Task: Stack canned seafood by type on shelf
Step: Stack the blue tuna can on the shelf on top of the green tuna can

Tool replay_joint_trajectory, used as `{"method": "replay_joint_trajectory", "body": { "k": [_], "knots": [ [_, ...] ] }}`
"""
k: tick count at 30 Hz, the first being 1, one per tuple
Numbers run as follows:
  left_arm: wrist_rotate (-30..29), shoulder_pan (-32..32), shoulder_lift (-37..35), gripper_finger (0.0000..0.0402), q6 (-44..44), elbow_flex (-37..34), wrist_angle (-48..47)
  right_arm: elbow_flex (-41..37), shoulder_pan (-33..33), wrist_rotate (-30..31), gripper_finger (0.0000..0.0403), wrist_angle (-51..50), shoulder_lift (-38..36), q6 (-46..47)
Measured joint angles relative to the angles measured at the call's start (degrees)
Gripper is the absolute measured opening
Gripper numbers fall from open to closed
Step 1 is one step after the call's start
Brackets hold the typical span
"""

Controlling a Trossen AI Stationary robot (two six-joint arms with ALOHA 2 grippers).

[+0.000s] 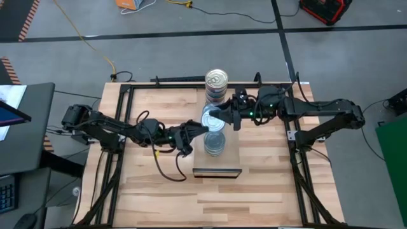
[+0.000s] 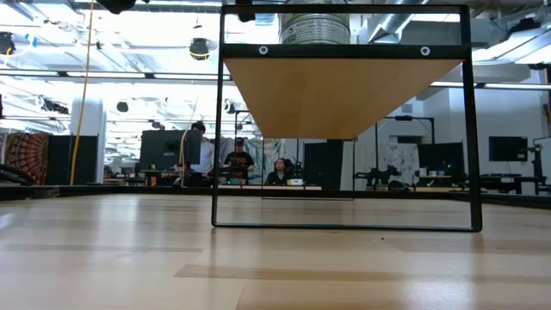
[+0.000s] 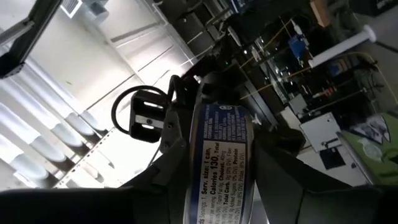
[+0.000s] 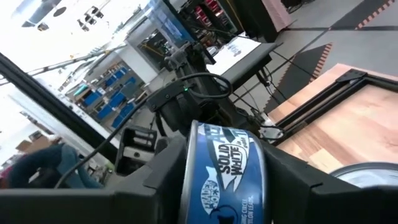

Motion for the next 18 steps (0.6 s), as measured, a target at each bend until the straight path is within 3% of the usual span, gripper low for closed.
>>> {"method": "replay_joint_trajectory", "body": {
  "k": [8,18],
  "knots": [
    [0.68,-0.32,-0.02,0.0146,-2.96,0.00,0.11,-0.01,-0.54,-0.76,0.0272,-0.27,-0.32,-0.11],
    [-3.58,-3.06,-0.20,0.0146,-9.66,-0.02,1.89,-0.02,-2.63,-0.05,0.0277,-7.11,-6.11,-1.58]
  ]
}}
